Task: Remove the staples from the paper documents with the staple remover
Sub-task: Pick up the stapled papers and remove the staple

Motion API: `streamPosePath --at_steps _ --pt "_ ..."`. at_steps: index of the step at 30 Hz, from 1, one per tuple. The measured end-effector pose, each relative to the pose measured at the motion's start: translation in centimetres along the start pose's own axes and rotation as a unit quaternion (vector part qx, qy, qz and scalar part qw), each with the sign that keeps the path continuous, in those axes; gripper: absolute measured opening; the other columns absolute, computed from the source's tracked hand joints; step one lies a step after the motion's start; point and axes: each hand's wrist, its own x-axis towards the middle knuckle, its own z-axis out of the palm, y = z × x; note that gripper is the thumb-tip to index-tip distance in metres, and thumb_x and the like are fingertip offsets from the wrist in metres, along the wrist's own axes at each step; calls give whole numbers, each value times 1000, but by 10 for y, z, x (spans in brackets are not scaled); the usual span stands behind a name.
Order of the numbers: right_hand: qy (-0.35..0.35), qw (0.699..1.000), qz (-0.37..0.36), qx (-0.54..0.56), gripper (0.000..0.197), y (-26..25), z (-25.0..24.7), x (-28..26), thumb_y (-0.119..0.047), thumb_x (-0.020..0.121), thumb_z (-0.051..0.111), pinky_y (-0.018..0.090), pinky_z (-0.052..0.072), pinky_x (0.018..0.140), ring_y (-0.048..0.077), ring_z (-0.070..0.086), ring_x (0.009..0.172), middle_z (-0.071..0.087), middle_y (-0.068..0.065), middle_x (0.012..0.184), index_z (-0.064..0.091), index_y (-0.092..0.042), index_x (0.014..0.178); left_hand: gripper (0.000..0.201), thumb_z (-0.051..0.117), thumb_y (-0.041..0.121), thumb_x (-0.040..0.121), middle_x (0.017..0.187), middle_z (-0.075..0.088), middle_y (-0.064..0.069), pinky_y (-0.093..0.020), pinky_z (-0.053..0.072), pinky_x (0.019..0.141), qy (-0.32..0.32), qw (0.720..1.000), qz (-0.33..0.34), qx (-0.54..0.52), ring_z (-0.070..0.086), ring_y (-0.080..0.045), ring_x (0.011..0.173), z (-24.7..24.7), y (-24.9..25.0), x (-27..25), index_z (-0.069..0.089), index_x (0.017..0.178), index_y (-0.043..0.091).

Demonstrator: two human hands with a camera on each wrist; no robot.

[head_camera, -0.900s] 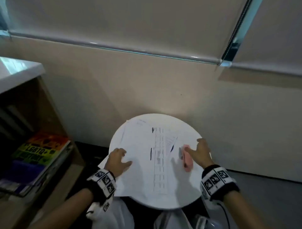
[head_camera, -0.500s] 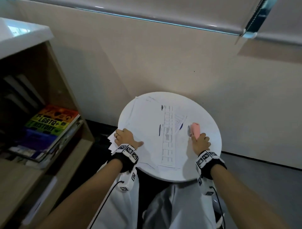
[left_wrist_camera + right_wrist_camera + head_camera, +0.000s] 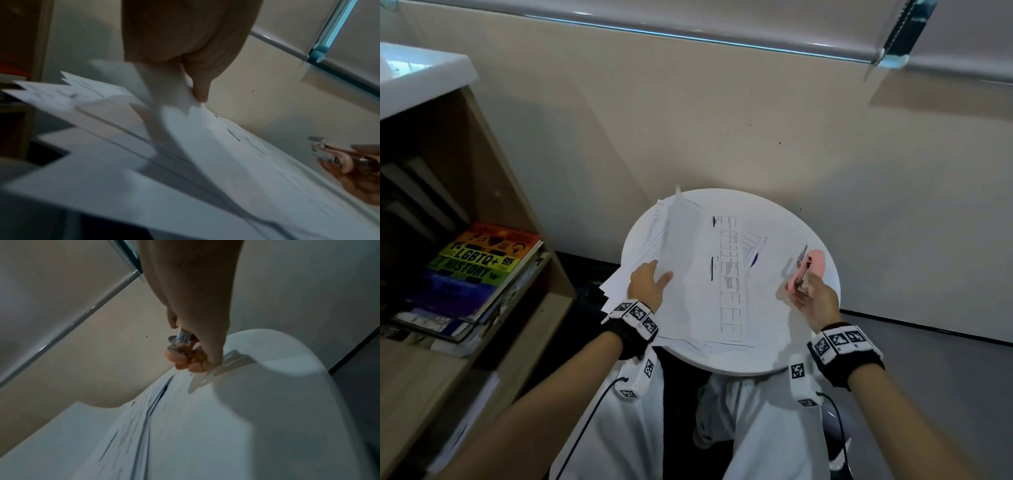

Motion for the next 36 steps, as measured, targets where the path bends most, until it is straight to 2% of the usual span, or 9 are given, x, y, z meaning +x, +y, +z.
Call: streamPosePath --at_steps 3,8,12,16,20,24,27,31,36 --pt "-48 998 -23 29 4 -9 -3 -3 2 89 56 30 58 66 30 60 84 62 8 70 54 2 92 38 55 24 95 123 57 -12 -27 39 96 -9 990 10 -137 52 -23 114 -6 2 -19 55 125 1" --pt "-108 992 -51 -36 43 -29 19 -21 23 77 36 38 52 76 24 58 77 53 9 84 50 -10 101 28 58 18 93 117 65 -8 -44 49 97 -165 958 -65 -225 62 -28 111 -12 -2 -59 59 119 9" --pt "-128 976 -6 -174 45 -26 33 -32 17 76 39 35 49 62 23 53 75 54 8 91 43 -6 115 23 57 13 93 108 68 -8 -35 56 83 -275 931 -125 -207 67 -23 95 -10 -12 -95 62 114 6" --pt "-132 931 50 -337 27 7 40 -40 -14 92 48 30 48 56 26 53 82 51 13 99 44 -4 117 17 53 13 95 54 63 8 -12 42 41 -322 918 -175 -153 57 -2 44 -11 -16 -122 63 84 5" --pt "-96 929 21 -356 28 32 51 -27 -18 94 50 30 46 61 27 49 97 49 12 109 41 -8 119 34 51 29 95 83 66 -10 -24 52 51 -393 902 -173 -38 64 -23 70 -15 -19 -129 60 93 -4" --pt "-127 915 5 -384 31 30 63 -22 -22 93 50 42 50 83 31 55 105 53 12 115 41 -12 121 48 59 48 86 112 53 -9 -32 47 79 -195 954 -55 220 53 -27 111 -18 -24 -114 45 105 7" --pt "-143 916 9 -374 33 29 64 -23 -27 91 50 38 51 70 40 60 109 57 17 114 43 -14 121 64 71 40 79 124 44 -15 -38 43 96 -135 983 -88 84 44 -30 118 -17 -20 -98 35 114 1" --pt "-119 950 1 -288 31 31 58 -21 -28 91 51 30 45 50 37 61 94 56 17 107 44 -14 118 53 71 22 83 114 50 -8 -31 43 91 -141 989 -50 3 51 -25 108 -6 -17 -105 24 108 15" --pt "16 968 -56 -246 21 26 53 -20 -20 93 49 38 52 64 20 53 77 52 3 89 43 -14 112 40 61 14 85 91 59 -13 -46 52 78 -52 994 -13 -94 60 -31 83 -4 -15 -124 26 96 31"
